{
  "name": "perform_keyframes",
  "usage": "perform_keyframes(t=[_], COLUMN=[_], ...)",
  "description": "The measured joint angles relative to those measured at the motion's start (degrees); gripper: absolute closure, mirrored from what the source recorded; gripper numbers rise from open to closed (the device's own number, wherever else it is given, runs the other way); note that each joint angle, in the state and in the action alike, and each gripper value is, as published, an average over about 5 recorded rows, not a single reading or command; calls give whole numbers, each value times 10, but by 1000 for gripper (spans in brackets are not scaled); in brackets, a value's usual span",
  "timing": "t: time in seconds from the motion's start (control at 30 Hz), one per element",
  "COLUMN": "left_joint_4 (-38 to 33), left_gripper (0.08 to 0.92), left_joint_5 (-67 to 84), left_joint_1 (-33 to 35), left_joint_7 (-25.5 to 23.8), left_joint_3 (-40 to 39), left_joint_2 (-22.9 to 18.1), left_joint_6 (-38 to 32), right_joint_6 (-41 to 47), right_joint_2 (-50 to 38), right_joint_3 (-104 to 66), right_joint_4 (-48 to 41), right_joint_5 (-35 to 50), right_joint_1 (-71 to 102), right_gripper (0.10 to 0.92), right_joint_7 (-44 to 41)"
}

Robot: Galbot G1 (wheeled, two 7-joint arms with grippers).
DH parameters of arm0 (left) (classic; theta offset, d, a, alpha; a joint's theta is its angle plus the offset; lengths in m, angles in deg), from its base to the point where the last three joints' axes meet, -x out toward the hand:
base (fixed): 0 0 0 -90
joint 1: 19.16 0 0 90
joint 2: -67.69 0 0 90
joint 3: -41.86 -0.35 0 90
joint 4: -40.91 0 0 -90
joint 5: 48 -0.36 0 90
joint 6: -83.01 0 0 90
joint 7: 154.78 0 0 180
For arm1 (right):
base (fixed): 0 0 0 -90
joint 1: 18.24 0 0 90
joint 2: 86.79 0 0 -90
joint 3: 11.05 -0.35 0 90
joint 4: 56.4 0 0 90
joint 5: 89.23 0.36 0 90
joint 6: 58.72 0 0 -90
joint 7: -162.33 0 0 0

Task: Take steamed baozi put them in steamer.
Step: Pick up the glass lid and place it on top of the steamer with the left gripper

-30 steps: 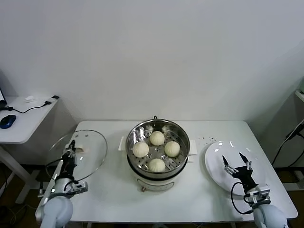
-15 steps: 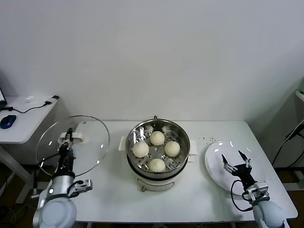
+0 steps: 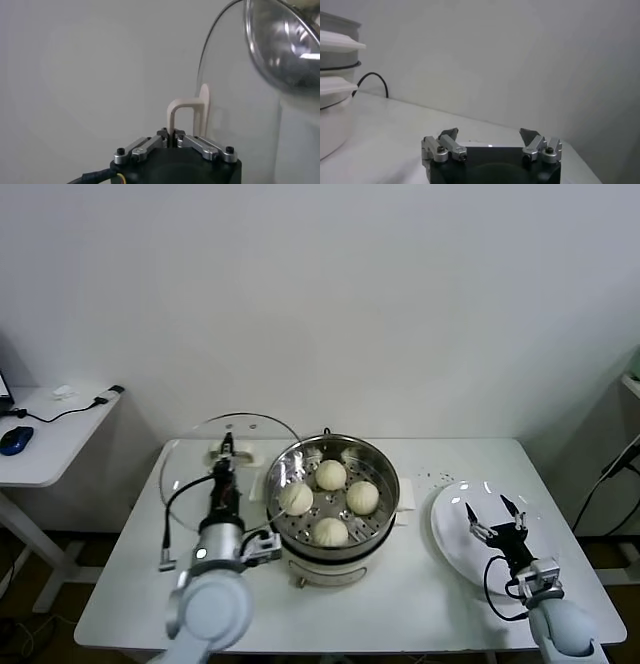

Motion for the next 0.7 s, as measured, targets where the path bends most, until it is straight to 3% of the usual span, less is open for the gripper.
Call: perform_keyframes(t=[0.23, 0.7], left_joint_4=[53, 145], left_gripper=[850, 850], left_joint_5=[-31, -61], left_joint_1=[-44, -64], left_joint_7=[-12, 19], left_joint_3=[-68, -132], left_joint_2=[-62, -154], left_joint_6=[33, 41], right_joint_6=[-4, -13], right_joint_2=[2, 1], right_joint_3=[-5, -22], right_joint_4=[-6, -19], right_joint_5=[-2, -4], right_joint_1=[-1, 1], right_gripper=[203, 203], right_joint_7=[0, -5])
